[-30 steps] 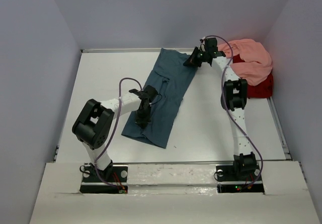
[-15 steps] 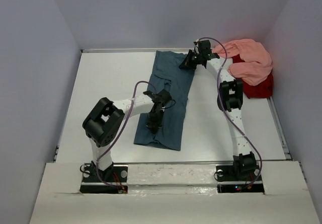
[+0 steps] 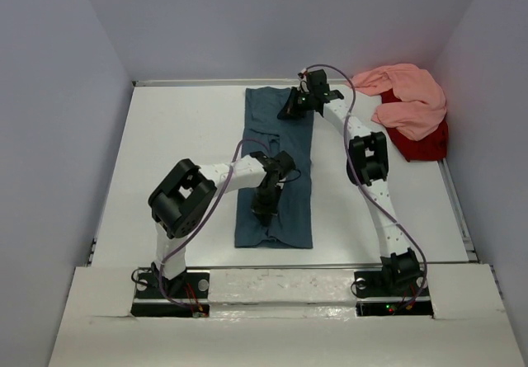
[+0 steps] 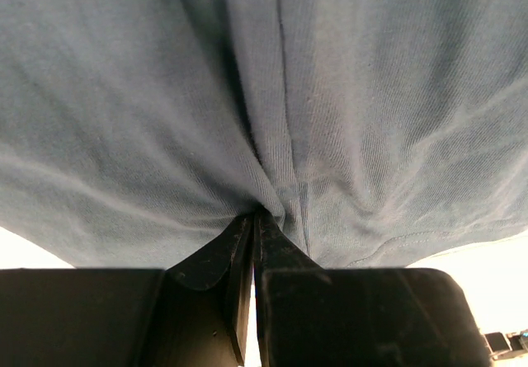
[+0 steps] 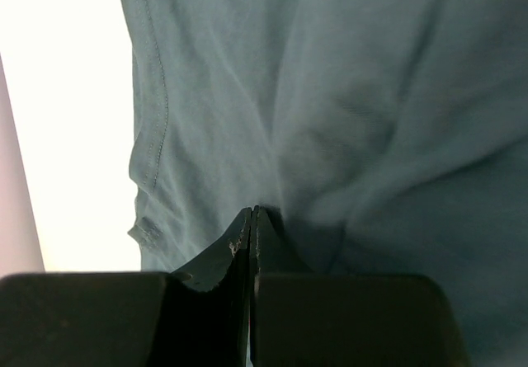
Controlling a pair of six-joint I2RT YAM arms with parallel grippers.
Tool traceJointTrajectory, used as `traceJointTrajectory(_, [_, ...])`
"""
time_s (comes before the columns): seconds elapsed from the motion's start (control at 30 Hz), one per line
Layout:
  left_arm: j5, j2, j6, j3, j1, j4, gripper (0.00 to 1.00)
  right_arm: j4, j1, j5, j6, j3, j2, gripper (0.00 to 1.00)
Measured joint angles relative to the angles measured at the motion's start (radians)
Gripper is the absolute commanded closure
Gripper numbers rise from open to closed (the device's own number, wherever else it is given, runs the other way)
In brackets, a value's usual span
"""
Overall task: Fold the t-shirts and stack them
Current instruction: Rotate the tshirt 90 degrees
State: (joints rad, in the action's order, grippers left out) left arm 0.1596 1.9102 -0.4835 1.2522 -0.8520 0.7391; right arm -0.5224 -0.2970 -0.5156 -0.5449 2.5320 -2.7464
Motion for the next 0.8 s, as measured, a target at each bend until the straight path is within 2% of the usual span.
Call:
traceJointTrajectory(0.43, [0.007, 0.042, -0.02, 0.064, -0.042, 0.035, 0.85, 0.0, -0.019, 0.0, 0.021, 0.0, -0.007, 1.0])
traceJointTrajectory(0.53, [-0.032, 0.042, -0.036, 0.085, -0.05, 0.045, 0.85, -0.003, -0.019, 0.023, 0.061, -0.011, 0.014, 1.0])
traceJointTrajectory(0.67, [-0.113, 0.042, -0.052, 0.188, -0.05, 0.087, 0.84, -0.011, -0.017, 0.064, 0.12, -0.04, 0.09, 1.0])
traceJointTrajectory(0.77, [-0.179, 0.037, -0.055, 0.342, -0.038, 0.136, 0.84, -0.012, -0.009, 0.084, 0.154, -0.084, 0.208, 0.85])
traceJointTrajectory(0.8, [-0.193, 0.029, -0.055, 0.401, -0.03, 0.153, 0.84, -0.012, -0.005, 0.089, 0.166, -0.099, 0.258, 0.75])
